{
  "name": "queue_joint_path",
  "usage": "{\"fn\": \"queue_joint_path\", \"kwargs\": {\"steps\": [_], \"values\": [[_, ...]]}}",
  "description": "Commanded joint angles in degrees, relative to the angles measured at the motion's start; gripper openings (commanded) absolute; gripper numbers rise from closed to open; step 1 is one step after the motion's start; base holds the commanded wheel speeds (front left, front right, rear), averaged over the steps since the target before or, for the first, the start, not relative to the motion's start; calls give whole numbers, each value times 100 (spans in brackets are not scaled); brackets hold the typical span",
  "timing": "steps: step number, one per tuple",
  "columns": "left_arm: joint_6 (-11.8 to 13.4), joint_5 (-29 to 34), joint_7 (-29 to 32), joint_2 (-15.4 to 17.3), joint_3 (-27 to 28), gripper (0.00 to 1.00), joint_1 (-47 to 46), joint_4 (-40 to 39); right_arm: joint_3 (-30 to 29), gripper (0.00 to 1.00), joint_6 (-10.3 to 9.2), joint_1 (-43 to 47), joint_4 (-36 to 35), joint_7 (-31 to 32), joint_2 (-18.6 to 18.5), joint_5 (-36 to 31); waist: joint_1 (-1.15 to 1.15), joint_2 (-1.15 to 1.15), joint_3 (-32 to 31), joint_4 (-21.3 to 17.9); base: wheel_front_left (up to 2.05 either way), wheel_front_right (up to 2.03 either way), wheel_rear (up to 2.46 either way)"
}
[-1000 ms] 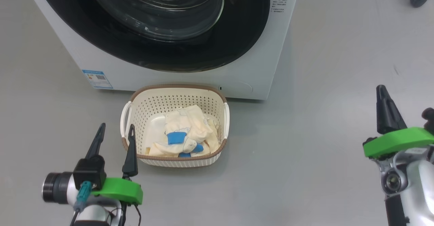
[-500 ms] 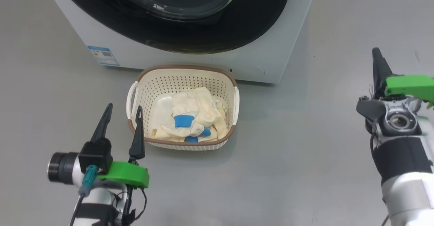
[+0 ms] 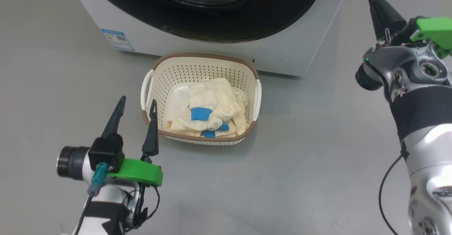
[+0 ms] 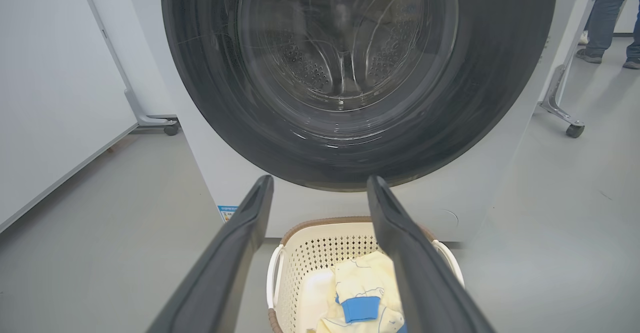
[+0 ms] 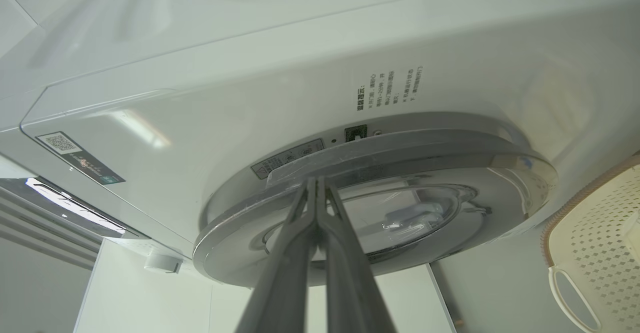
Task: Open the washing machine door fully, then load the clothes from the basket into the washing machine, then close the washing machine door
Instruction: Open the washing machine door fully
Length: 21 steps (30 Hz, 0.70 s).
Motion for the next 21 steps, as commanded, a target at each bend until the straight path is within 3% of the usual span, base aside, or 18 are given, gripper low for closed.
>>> {"fn": "queue_joint_path", "kwargs": {"steps": [1,21], "values": [[-20,28,-80,81,172,100,-226,-187,120,0,21,-366,-113,84,18,54,0,0,51,36,0,0,0],[-127,122,-81,-83,46,100,-591,-211,587,0,21,-2586,1485,172,-46,-233,0,0,618,415,0,0,0]]}}
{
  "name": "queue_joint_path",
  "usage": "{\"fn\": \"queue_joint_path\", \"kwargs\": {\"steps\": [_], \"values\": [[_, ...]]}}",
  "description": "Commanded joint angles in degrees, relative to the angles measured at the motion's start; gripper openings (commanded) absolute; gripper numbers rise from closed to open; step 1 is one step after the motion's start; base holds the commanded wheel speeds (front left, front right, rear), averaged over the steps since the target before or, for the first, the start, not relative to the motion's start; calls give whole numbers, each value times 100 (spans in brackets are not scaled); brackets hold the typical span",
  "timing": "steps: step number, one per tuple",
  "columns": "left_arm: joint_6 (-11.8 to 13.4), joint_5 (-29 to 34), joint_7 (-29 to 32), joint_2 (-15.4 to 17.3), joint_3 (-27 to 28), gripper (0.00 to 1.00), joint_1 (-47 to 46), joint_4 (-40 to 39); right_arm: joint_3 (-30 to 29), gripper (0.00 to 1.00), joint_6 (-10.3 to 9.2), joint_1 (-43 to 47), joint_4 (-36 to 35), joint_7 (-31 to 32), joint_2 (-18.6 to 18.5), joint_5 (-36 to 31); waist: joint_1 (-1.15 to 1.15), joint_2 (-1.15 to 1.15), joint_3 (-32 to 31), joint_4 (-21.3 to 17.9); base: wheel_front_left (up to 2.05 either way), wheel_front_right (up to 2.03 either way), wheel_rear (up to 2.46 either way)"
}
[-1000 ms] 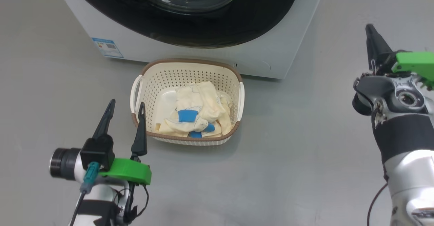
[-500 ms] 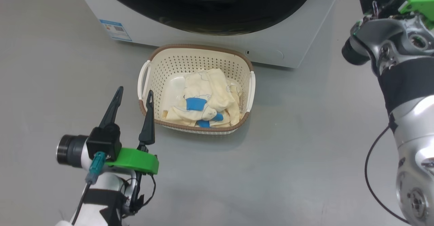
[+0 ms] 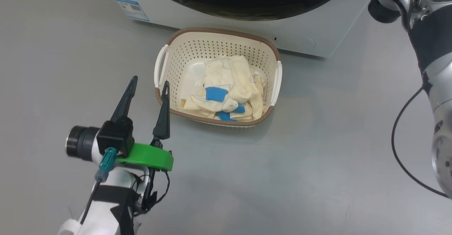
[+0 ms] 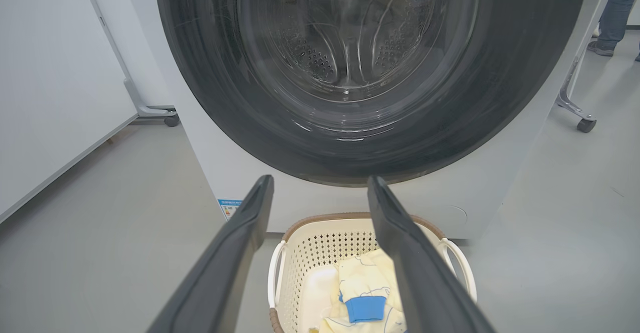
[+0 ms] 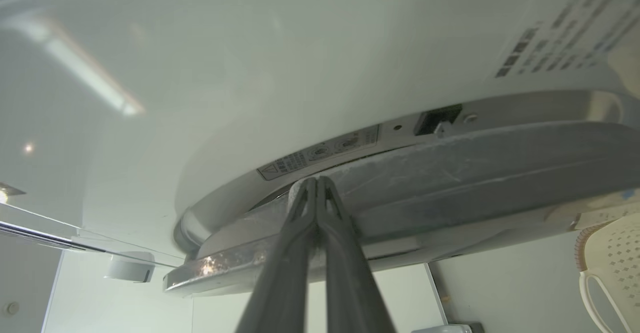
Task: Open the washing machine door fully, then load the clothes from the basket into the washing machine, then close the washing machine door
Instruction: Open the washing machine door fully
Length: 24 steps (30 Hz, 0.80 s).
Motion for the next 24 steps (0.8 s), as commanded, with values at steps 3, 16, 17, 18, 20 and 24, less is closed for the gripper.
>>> {"fn": "queue_joint_path", "kwargs": {"steps": [3,16,17,18,20,24], "values": [[-36,74,-80,59,150,100,-191,-205,121,0,21,-514,113,-34,30,-123,0,0,108,105,0,0,0],[-68,94,-80,-32,141,100,-280,-216,588,0,21,-1150,880,244,-3,-586,0,0,327,275,0,0,0],[-68,97,-80,-37,145,100,-284,-213,624,0,21,-1155,892,273,-2,-621,0,0,333,276,0,0,0],[-66,98,-80,-42,149,100,-289,-212,653,0,21,-1156,902,308,0,-647,0,0,341,276,0,0,0],[-62,103,-80,-51,159,100,-297,-205,699,0,21,-1142,917,376,5,-685,0,0,348,271,0,0,0],[-60,111,-80,-65,180,100,-301,-195,792,0,21,-1090,888,611,21,-739,0,0,350,248,0,0,0]]}}
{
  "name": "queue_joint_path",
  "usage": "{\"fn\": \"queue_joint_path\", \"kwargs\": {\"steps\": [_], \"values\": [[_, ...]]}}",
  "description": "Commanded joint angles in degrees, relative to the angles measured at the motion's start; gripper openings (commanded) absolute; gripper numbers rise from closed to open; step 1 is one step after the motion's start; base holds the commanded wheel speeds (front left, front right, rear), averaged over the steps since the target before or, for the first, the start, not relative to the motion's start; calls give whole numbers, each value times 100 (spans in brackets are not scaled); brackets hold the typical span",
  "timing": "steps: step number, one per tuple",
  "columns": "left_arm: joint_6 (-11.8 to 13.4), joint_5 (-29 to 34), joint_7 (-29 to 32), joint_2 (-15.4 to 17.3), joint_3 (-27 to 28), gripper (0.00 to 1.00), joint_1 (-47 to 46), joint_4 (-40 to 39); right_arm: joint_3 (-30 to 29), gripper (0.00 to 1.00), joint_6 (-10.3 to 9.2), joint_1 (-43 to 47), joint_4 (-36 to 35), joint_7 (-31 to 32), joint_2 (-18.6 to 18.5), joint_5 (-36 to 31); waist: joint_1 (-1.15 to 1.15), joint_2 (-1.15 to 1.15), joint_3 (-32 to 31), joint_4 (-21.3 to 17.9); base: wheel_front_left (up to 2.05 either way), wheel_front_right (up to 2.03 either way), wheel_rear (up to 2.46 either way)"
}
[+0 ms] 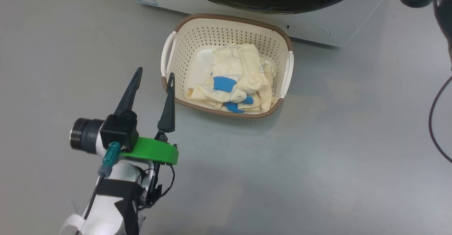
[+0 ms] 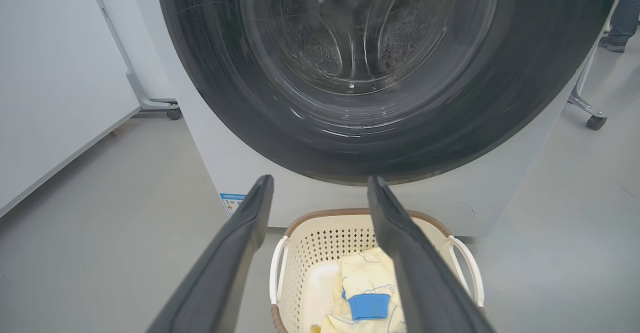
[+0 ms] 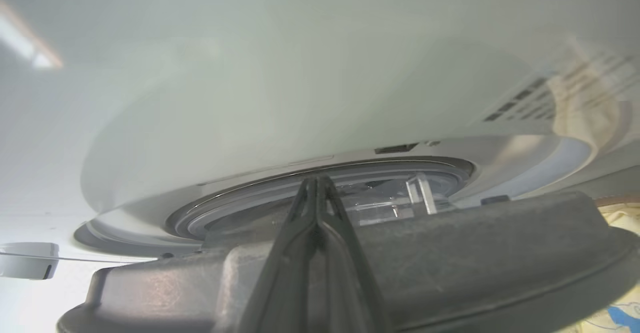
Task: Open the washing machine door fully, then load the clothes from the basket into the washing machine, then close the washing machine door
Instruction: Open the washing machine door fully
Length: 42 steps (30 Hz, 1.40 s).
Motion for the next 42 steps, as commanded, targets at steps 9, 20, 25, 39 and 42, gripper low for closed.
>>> {"fn": "queue_joint_path", "kwargs": {"steps": [9,20,25,39,42], "values": [[-25,115,-55,79,246,100,-94,-145,382,0,21,368,-749,751,315,-207,0,0,-45,-103,0,0,0],[-42,141,-55,76,328,100,-53,-91,439,0,21,1215,-1747,1395,354,30,0,0,-201,-209,0,0,0],[-61,148,-55,82,346,100,47,-85,485,0,21,1748,-2359,1711,372,209,0,0,-349,-220,0,0,0],[-82,172,-55,117,387,100,271,1,1088,0,21,3273,-4139,2269,397,686,0,0,-757,-249,0,0,0],[-84,175,-55,116,381,100,289,28,1309,0,21,3496,-4435,2269,398,816,0,0,-814,-249,0,0,0]]}}
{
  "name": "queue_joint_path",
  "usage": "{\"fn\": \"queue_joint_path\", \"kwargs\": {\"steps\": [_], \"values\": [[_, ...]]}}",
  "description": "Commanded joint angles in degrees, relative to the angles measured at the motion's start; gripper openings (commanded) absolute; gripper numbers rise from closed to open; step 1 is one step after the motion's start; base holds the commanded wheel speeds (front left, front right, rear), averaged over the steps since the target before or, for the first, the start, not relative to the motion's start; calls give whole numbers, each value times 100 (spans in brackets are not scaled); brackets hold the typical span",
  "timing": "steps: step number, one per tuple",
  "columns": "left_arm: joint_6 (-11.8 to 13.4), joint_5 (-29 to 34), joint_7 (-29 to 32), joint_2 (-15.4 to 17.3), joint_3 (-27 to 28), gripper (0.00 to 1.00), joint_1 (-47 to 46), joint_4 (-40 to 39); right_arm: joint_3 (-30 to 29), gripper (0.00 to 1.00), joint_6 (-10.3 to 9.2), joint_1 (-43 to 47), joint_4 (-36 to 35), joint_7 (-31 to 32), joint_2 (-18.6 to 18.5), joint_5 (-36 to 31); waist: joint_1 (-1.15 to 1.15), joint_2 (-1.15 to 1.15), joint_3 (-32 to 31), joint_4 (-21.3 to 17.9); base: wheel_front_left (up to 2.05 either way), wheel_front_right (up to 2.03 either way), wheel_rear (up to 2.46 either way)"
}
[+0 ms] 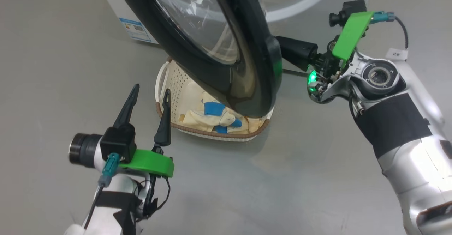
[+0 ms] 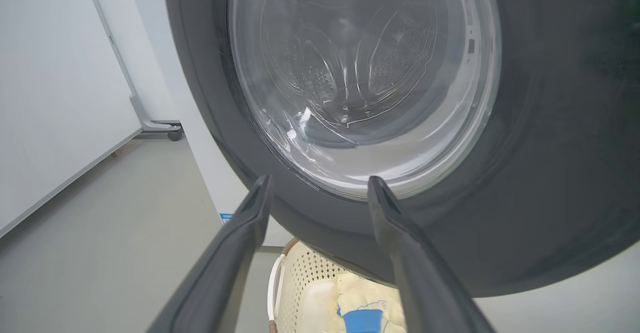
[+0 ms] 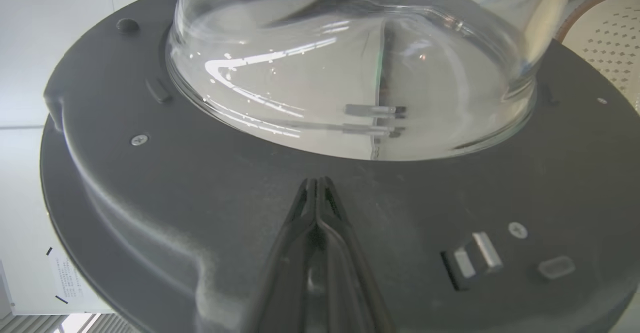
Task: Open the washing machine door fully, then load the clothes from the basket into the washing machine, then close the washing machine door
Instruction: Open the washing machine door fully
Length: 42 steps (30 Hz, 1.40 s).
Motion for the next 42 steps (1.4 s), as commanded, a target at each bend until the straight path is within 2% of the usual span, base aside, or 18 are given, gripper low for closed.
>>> {"fn": "queue_joint_path", "kwargs": {"steps": [1,12,19,24,33,38,39,40,42], "values": [[7,45,-38,123,198,100,14,-132,175,0,21,42,-373,36,165,95,0,0,-35,1,0,0,0],[4,39,-38,135,219,100,82,-55,1098,0,21,450,-1035,-232,166,608,0,0,-172,1,0,0,0],[12,34,-38,121,193,100,87,-32,1538,0,21,536,-1160,-442,166,892,0,0,-190,13,0,0,0],[11,29,-38,116,183,100,92,9,1606,0,21,552,-1083,-691,166,969,0,0,-231,8,0,0,0],[63,33,-38,163,246,100,147,18,1298,0,21,588,-722,-1853,150,871,0,0,-326,-95,0,0,0],[97,8,-38,195,305,100,179,45,920,0,21,615,-483,-2969,-43,502,0,0,-386,-208,0,0,0],[116,-4,-38,199,331,100,179,52,865,12,21,626,-419,-3185,-63,430,0,0,-402,-235,0,0,0],[131,-14,-38,205,356,100,180,54,825,44,21,632,-372,-3387,-96,339,0,0,-420,-261,0,0,0],[156,-30,-38,226,399,100,202,68,764,72,21,675,-314,-3740,-147,180,0,0,-474,-328,0,0,0]]}}
